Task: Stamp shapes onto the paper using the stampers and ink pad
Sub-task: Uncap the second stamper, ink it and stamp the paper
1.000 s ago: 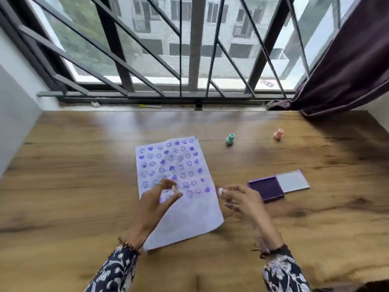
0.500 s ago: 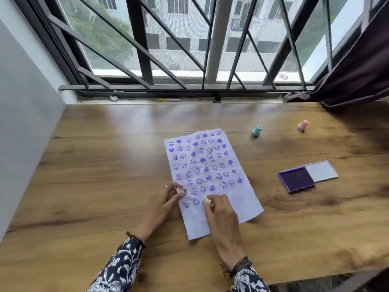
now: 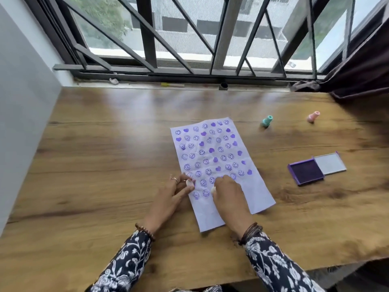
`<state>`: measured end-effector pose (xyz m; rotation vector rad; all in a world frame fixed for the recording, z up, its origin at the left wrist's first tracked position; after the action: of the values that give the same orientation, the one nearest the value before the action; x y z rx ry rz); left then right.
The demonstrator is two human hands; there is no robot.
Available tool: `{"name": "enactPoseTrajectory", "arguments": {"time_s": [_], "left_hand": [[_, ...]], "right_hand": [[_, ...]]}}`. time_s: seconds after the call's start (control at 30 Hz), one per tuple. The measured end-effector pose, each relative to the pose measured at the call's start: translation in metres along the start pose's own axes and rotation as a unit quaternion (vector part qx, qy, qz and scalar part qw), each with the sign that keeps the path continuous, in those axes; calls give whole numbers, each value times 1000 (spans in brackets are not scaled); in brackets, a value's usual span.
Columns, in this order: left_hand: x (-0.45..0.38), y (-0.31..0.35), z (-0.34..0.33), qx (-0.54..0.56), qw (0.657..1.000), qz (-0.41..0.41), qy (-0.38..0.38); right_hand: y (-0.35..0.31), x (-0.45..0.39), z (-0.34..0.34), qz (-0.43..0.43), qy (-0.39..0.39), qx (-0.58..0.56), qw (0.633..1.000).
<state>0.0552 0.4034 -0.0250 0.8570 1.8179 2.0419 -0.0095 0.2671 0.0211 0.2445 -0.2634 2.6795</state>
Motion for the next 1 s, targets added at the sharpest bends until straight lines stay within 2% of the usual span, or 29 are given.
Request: {"name": "enactPoseTrajectory", "arguments": {"time_s": [0.1,0.2,0.27,0.33,0.4,0.43,0.5,0.6,0.67,0.8,1.0], "left_hand": [[-1,4,0,15,1000,3,-2],[1,18,-1,-26,999,-24,6],[3,32,-3,-57,996,-60,29],[6,47,-8,-52,994,-85,46],[8,55,-18,-18,995,-89,46],[8,58,-24,2,996,-81,42],[8,62,-39,37,997,-55,30],[7,69,-64,47,998,-32,9],[6,76,-80,51,998,-35,-1],[4,88,-111,42,998,-47,-4],[-3,100,-150,40,997,-62,-3]], "right_hand": [[8,-15,7,-30,-48,-47,997],[28,-17,15,-71,-99,-202,972],[43,-7,20,-107,-79,-324,937],[55,4,26,-133,-60,-452,880],[59,13,33,-128,-68,-559,817],[60,17,38,-115,-67,-577,805],[63,26,51,-83,-60,-580,809],[73,34,67,-53,-24,-538,841],[83,37,76,-46,-7,-503,863],[110,42,90,-30,15,-468,883],[151,38,102,-14,16,-467,884]]}}
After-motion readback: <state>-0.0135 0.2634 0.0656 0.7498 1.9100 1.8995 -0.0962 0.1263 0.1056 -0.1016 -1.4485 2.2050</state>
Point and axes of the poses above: each hand's wrist, its own x-axis away from the middle knuckle, its own z-axis out of the back of the hand, y = z × x, the point moved 5 cm from there along -x, towards the middle knuckle, and after that the axes turned 10 degrees about x, right-handed, at the moved point
